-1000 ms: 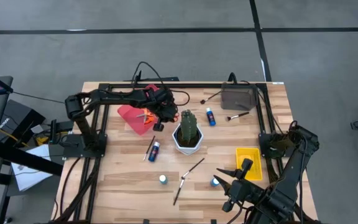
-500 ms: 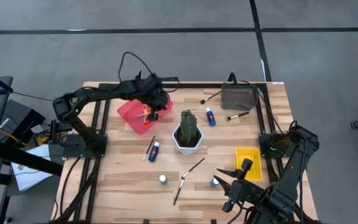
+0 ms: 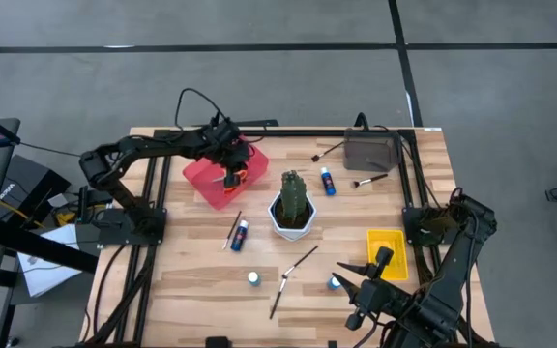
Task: Pick & Place Paint Supplies
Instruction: Put the red scissors into the pink bin, then put the right light blue paint bottle into the yellow basket
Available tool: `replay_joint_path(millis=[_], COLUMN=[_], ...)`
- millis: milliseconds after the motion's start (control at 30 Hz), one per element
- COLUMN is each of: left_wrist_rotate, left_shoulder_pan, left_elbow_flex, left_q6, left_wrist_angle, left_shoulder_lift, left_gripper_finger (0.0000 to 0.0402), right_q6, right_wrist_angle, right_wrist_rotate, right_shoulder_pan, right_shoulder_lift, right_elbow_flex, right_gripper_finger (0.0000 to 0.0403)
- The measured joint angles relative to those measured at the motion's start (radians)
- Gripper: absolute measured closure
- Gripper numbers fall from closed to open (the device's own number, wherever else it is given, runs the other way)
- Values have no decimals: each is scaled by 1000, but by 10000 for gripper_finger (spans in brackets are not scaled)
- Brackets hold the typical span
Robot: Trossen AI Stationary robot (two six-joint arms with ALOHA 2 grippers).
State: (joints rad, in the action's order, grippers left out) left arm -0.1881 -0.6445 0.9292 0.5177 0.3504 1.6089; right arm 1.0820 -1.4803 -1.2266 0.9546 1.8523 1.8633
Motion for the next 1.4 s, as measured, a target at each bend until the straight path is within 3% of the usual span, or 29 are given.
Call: replay_joint_path(millis=[233,533,667,967,1400], left_wrist_rotate=[6,34,157,200,173], left_shoulder_pan=[-48,-58,-63,-124,-185], left_elbow_flex=[-9,-9,-9,-9,-9], left_q6=[-34,-37,-56,-73,-81], left_wrist_angle=[-21,-43,-122,-178,-190], left_shoulder_lift=[0,0,0,5,60], left_gripper_finger=[386,336,327,394,401], right_q6=[0,0,1,10,10], right_wrist_angle=[0,0,0,0,-4], right_wrist_rotate=[0,0,0,1,23], right_shoulder_pan=[0,0,0,1,0], right_shoulder_lift=[0,0,0,1,1], right_elbow_flex=[0,0,0,0,0], right_gripper_finger=[294,294,294,294,294])
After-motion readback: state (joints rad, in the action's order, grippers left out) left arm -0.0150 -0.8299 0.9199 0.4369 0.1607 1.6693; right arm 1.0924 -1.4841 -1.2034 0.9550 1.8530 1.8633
